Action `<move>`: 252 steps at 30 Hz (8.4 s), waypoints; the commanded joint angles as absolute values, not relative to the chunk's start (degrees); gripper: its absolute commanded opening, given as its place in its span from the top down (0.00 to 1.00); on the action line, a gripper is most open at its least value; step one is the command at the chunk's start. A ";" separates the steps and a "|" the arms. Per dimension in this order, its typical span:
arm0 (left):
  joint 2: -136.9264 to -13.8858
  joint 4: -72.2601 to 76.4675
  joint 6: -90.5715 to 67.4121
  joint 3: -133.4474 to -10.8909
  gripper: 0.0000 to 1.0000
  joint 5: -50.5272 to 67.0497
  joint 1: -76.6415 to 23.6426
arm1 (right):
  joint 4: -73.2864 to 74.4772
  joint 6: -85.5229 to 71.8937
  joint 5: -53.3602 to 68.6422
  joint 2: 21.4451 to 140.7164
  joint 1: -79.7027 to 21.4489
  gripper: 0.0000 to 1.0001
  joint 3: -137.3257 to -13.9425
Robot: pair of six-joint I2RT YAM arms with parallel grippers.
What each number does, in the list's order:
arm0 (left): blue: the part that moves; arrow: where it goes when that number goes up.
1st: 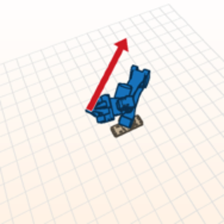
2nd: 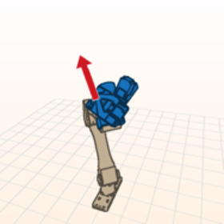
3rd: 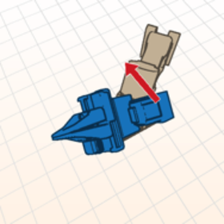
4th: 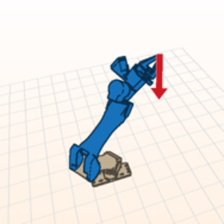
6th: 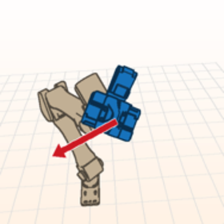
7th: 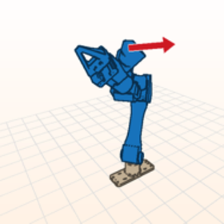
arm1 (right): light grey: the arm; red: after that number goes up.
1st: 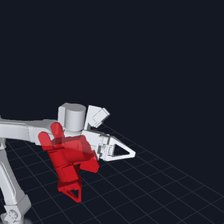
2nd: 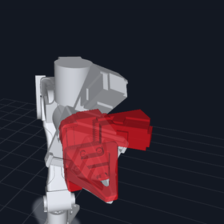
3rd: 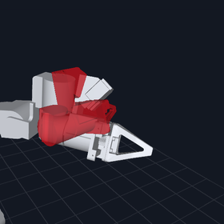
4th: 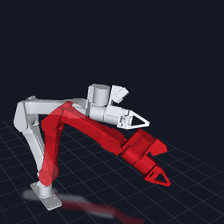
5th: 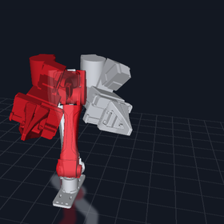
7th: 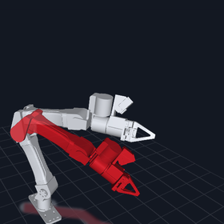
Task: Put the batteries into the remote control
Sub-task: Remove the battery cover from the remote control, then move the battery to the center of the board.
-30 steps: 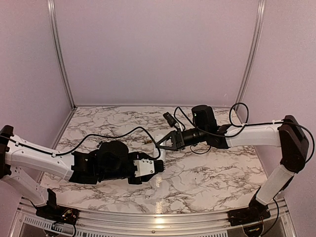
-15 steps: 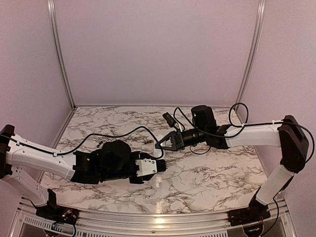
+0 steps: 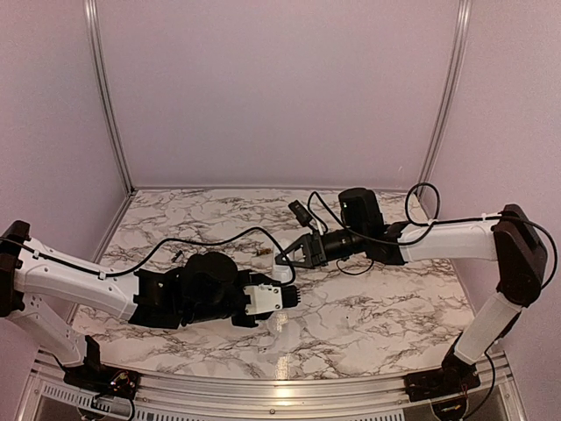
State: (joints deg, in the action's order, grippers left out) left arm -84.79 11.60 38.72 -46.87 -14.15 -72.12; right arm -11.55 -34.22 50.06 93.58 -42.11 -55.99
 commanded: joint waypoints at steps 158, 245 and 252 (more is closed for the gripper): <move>-94.13 -12.93 -4.46 -64.23 0.30 -2.23 -38.75 | -19.20 -31.73 56.18 91.71 -30.21 1.00 -45.93; -109.65 -21.54 -10.46 -68.29 1.00 8.21 -44.39 | -37.64 -38.08 55.96 88.33 -26.37 1.00 -35.94; -108.20 -16.24 -12.19 -66.10 1.00 9.33 -47.79 | -48.64 -40.85 54.48 89.48 -26.37 1.00 -32.12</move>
State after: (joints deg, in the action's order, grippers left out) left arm -110.61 -21.37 -10.22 -68.25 7.40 -46.92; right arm -39.27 -38.57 55.99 89.60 -26.59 -33.17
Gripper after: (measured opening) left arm 0.087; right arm 0.193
